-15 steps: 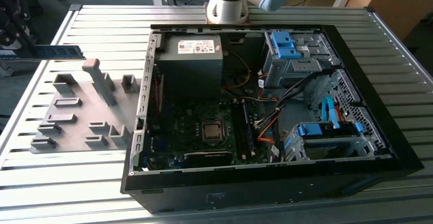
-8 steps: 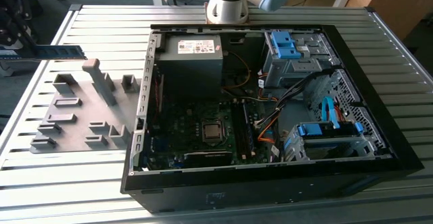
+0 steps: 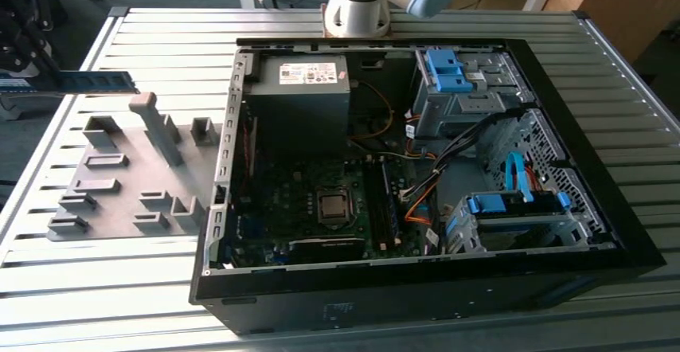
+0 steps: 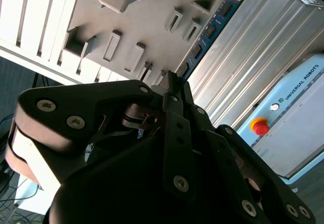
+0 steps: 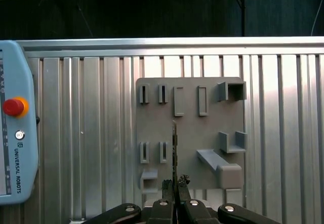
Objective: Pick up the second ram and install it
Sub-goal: 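Pick up the second ram and move it above second insertion slot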
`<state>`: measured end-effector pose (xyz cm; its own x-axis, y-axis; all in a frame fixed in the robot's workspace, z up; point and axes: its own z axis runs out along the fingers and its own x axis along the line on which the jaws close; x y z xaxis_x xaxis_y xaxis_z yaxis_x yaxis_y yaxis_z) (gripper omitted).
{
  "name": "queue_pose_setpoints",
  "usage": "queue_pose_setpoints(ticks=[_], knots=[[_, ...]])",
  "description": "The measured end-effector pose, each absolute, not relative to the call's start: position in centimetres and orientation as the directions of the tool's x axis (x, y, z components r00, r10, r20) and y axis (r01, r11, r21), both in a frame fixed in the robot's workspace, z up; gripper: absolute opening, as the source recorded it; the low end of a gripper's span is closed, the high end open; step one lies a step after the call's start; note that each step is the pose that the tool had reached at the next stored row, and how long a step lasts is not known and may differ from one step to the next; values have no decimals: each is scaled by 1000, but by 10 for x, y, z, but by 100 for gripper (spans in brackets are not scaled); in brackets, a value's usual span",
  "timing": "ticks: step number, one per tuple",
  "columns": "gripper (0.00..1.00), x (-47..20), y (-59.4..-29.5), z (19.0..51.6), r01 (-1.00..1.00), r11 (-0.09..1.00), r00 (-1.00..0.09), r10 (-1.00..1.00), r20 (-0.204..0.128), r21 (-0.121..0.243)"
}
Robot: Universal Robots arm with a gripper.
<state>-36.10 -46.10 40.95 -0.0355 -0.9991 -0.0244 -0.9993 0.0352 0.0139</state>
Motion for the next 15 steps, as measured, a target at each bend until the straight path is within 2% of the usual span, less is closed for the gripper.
queue_pose_setpoints(ticks=[15], knots=[[14,-354,-461,409,-999,35,-36,-999,-24,14]])
